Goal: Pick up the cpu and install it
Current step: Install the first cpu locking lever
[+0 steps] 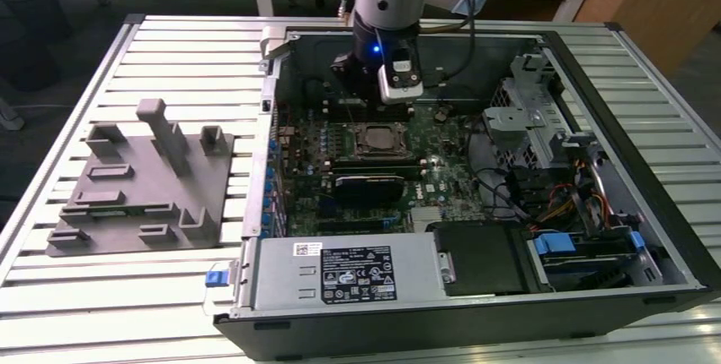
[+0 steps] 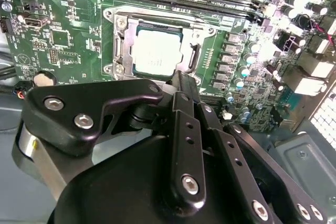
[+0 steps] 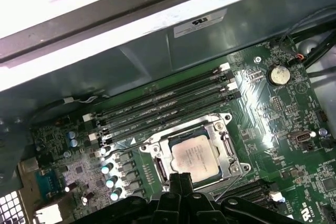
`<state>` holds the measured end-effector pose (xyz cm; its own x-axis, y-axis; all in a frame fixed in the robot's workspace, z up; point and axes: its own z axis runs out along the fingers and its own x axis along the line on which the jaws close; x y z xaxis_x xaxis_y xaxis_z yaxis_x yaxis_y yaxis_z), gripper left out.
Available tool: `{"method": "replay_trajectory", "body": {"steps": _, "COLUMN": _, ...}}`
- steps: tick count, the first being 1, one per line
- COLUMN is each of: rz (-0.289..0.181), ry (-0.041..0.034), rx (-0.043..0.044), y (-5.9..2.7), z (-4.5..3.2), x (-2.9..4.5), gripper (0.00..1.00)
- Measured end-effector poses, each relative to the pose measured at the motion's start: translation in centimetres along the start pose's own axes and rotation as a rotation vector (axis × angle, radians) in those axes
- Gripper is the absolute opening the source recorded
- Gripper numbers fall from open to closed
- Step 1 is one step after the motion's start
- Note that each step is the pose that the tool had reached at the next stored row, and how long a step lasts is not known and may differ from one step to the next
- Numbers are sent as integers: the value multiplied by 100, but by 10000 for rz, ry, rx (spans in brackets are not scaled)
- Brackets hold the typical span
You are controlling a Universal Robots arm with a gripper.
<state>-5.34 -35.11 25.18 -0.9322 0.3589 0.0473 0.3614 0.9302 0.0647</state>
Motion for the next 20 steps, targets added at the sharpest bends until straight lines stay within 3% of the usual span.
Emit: {"method": "replay_trajectory", "body": {"steps": 20, "rz": -110, "ry": -20, "rx": -4, "y": -28, "z": 0, "x": 24, "gripper": 11}}
